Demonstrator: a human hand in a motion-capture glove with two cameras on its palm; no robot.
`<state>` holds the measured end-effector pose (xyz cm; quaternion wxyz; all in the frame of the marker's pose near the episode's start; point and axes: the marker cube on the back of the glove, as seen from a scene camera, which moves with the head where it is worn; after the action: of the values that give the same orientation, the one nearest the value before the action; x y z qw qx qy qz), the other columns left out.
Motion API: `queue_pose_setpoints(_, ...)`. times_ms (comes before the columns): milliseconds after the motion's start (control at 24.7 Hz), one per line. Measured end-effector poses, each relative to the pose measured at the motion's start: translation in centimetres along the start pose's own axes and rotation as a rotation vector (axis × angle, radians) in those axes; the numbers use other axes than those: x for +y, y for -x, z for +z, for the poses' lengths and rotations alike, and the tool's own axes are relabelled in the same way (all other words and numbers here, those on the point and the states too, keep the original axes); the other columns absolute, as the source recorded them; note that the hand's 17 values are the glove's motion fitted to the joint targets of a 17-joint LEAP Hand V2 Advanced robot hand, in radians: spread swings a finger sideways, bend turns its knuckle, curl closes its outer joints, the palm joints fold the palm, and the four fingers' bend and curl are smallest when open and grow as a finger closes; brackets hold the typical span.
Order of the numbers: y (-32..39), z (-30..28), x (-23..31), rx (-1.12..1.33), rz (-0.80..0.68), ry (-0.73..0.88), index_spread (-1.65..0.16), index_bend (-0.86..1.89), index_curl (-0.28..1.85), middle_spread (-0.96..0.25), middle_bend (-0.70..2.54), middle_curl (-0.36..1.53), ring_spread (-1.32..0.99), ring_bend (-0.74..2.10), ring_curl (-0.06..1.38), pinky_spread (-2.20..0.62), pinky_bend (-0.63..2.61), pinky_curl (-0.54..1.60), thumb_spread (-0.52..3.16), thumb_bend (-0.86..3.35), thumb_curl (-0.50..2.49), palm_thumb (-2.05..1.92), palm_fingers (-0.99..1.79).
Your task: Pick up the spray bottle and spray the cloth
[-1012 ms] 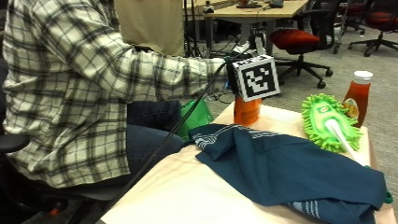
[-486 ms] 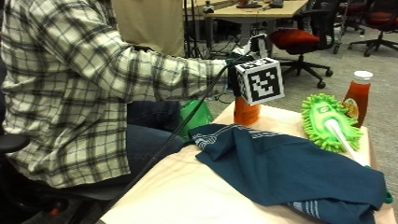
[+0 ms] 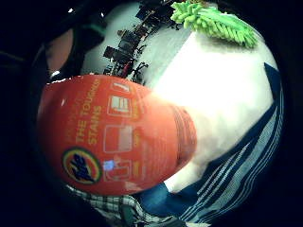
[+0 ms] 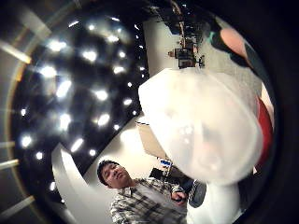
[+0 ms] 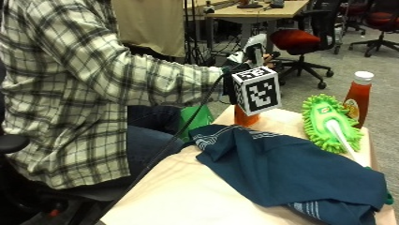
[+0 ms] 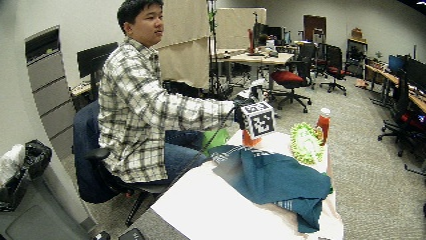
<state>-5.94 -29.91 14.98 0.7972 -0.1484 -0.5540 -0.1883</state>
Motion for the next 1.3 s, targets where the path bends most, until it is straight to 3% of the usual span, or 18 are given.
queue_pose_setpoints(162, 0.1, -0.9, 0.9, 0.041, -0.01, -0.024, -0.34, 0.14, 0.48, -0.11, 0.28, 0.42, -0.08, 0.31, 0.43, 0.14, 0.2, 0.41, 0.65, -0.05, 0.73, 0.89, 0.3)
queue_pose_setpoints(364, 0.8, -2.7, 3.0, 0.221, -0.016, -0.048, -0.37, 0.16, 0.44, -0.11, 0.2, 0.38, -0.04, 0.22, 0.37, 0.17, 0.18, 0.37, 0.77, -0.06, 0.68, 0.8, 0.16)
queue_pose_setpoints(688, 3.7, -6.6, 11.4, 1.075, 0.086, 0.042, -0.37, 0.2, 0.41, -0.11, 0.18, 0.36, -0.02, 0.18, 0.32, 0.19, 0.15, 0.33, 0.94, -0.06, 0.61, 0.64, 0.14)
queue_pose_setpoints(1052, 6.1, -8.4, 28.8, 1.429, 0.145, 0.049, -0.36, 0.22, 0.41, -0.11, 0.18, 0.35, 0.02, 0.18, 0.3, 0.19, 0.16, 0.31, 1.06, -0.02, 0.56, 0.58, 0.1)
queue_pose_setpoints(1295, 3.8, -6.5, 43.0, 1.403, 0.384, -0.09, -0.34, 0.25, 0.41, -0.11, 0.18, 0.34, 0.03, 0.18, 0.29, 0.19, 0.16, 0.29, 1.11, 0.0, 0.56, 0.63, 0.11)
